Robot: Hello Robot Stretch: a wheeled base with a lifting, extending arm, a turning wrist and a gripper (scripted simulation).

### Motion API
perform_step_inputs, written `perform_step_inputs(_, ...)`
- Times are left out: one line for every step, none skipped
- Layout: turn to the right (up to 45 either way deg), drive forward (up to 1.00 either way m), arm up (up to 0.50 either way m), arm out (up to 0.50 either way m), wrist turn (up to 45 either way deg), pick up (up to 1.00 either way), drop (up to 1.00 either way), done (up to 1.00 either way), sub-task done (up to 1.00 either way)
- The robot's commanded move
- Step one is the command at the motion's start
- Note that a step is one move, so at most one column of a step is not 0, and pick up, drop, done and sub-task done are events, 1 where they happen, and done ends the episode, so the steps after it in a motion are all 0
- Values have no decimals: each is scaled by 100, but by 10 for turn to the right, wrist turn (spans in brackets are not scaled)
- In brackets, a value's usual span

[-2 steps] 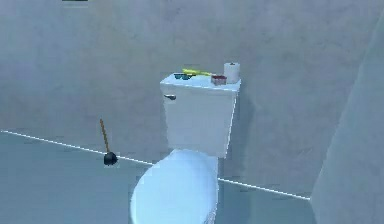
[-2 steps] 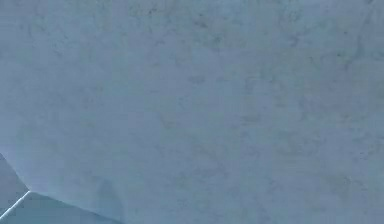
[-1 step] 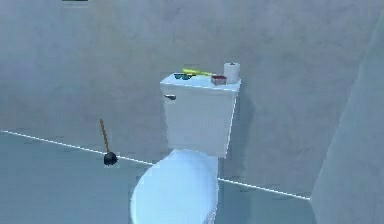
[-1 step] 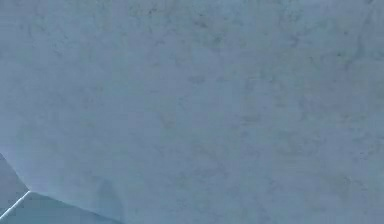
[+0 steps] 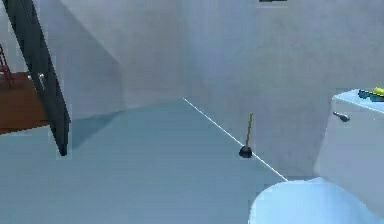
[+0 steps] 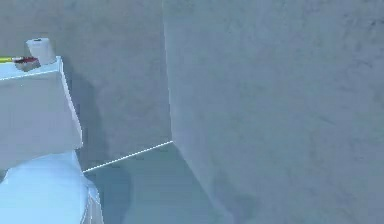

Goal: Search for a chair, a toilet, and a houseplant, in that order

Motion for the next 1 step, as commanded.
perform_step_inputs(-450, 0, 0, 0, 0, 0, 0, 0, 0)
